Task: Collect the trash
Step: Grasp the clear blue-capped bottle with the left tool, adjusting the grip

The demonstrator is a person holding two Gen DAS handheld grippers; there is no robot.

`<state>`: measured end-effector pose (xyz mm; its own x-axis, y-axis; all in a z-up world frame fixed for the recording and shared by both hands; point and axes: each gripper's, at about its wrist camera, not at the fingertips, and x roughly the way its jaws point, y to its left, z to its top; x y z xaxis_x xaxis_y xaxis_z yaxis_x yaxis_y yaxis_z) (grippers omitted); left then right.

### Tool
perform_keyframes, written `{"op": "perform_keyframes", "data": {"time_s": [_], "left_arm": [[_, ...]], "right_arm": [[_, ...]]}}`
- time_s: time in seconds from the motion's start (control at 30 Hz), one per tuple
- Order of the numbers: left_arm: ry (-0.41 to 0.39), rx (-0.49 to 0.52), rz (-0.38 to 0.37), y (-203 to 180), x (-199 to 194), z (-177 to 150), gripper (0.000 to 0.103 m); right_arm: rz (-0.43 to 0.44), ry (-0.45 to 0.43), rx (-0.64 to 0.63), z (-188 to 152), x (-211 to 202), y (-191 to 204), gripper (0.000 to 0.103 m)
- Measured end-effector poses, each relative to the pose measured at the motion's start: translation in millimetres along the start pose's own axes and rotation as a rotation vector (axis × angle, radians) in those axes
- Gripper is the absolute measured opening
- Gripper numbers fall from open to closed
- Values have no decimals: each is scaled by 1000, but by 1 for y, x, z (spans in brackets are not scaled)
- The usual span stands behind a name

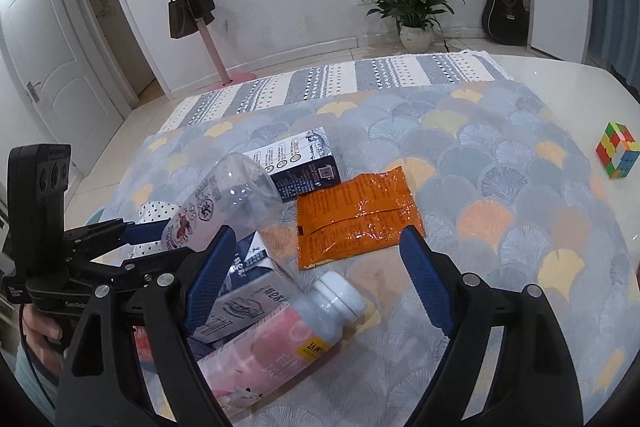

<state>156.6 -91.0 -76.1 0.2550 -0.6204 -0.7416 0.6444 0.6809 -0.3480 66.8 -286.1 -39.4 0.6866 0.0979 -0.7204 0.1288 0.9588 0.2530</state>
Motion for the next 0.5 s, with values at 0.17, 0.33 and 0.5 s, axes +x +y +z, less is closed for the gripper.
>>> {"op": "perform_keyframes", "data": {"time_s": [0.17,0.33,0.5], "left_arm": [[6,-38,2,-4,1,-3,65],[-16,-69,12,-7,-8,-8,34],[-23,-136,-26,-2,-12,-14,21]], "right_arm": [[-5,8,15,-5,-4,-6,80],[5,0,36,-12,-11,-13,80],[-2,-7,23,-30,-22,-16,80]]}}
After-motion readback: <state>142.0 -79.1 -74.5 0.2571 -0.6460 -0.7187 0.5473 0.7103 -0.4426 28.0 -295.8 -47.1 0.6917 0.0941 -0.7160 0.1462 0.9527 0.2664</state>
